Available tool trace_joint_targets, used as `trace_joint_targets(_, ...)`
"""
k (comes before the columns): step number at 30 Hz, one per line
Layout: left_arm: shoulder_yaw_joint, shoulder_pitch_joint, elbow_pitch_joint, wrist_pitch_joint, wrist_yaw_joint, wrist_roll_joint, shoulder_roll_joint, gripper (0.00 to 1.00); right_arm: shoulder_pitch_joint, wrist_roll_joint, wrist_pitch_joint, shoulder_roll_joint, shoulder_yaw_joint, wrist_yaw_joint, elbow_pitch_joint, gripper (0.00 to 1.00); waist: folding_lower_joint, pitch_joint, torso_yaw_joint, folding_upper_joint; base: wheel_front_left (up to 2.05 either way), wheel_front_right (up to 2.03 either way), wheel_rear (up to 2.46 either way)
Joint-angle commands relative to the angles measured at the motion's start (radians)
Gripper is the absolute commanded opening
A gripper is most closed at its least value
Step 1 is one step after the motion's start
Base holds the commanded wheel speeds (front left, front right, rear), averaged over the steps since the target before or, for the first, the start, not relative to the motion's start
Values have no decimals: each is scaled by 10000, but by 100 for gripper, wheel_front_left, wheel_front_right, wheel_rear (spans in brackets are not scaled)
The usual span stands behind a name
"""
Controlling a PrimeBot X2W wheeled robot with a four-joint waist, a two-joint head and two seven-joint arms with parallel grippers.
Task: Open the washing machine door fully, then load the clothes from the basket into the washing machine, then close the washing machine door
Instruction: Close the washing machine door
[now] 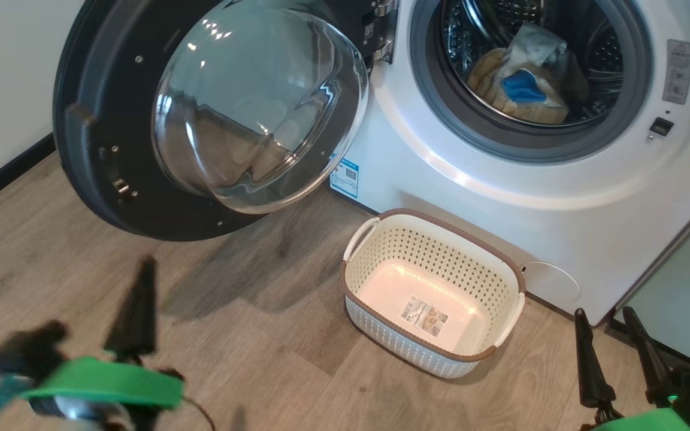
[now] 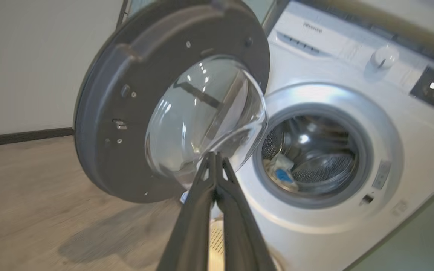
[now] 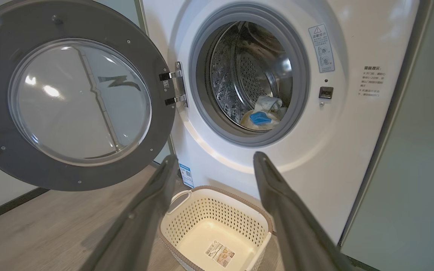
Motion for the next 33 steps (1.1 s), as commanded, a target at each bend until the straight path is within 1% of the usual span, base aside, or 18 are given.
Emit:
trace_joint_targets(1, 749, -615, -566, -95, -214, -543, -85, 0, -221, 57, -67, -96, 167, -29, -324, 100, 0, 2, 39, 0, 0, 0, 0)
trace_joint_targets(4, 1901, -965, -1318, -99, -1018, -2421, -506, 0, -221, 29, -67, -96, 142, -29, -364, 100, 0, 59, 146, 0, 0, 0, 0)
trace_joint_targets(5, 2259, -1097, -1527, -99, -1210, -3046, -542, 0, -222, 21, -67, -96, 152, -29, -367, 100, 0, 70, 161, 0, 0, 0, 0)
trace_joint_targets(7, 3039, -1469, -1950, -100, -1475, -4324, -534, 0, -227, 9, -67, -96, 160, -29, -377, 100, 0, 101, 192, 0, 0, 0, 0)
trace_joint_targets(8, 3472, -1692, -2127, -100, -1560, -4894, -420, 0, -231, 3, -67, -96, 153, -29, -378, 100, 0, 108, 212, 0, 0, 0, 0)
trace_joint_targets(12, 4934, -2671, -2420, 32, -1687, -6290, 582, 0, -255, -22, -67, -96, 173, -29, -367, 100, 0, 132, 244, 0, 0, 0, 0)
trace_joint_targets(14, 5455, -3204, -2302, 235, -1698, -6867, 1140, 0, -280, -52, -67, -96, 192, -29, -364, 100, 0, 155, 229, 0, 0, 0, 0)
trace_joint_targets(16, 5850, -3674, -2033, 472, -1653, -7164, 1770, 0, -321, -84, -66, -96, 217, -29, -361, 100, 0, 193, 191, 0, 0, 0, 0)
trace_joint_targets(18, 5913, -4050, -1583, 883, -1550, -7444, 2347, 0, -356, -110, -66, -96, 206, -29, -367, 100, 0, 236, 168, 0, 0, 0, 0)
trace_joint_targets(21, 5866, -4681, -684, 1511, -1431, -8104, 3000, 0, -379, -142, -66, -96, 192, -29, -416, 100, 0, 328, 136, 0, 0, 0, 0)
trace_joint_targets(22, 5873, -4909, -327, 1673, -1387, -8338, 3161, 0, -389, -155, -66, -96, 196, -29, -422, 100, 0, 353, 121, 0, 0, 0, 0)
trace_joint_targets(23, 5873, -4909, -327, 1673, -1387, -8338, 3161, 0, -389, -155, -66, -96, 196, -29, -422, 100, 0, 353, 121, 0, 0, 0, 0)
trace_joint_targets(27, 5562, -5539, 1346, 2847, -1120, -9226, 3951, 0, -477, -214, -34, -96, 251, -29, -438, 100, 0, 487, -8, 0, 0, 0, 0)
trace_joint_targets(30, 5270, -5944, 2635, 3709, -1016, -9748, 4411, 0, -568, -348, 26, -96, 246, -29, -480, 100, 0, 622, -135, 0, 0, 0, 0)
trace_joint_targets(33, 5090, -6340, 3809, 4398, -907, -10314, 4574, 0, -611, -501, 89, -96, 249, -29, -551, 100, 0, 732, -266, 0, 0, 0, 0)
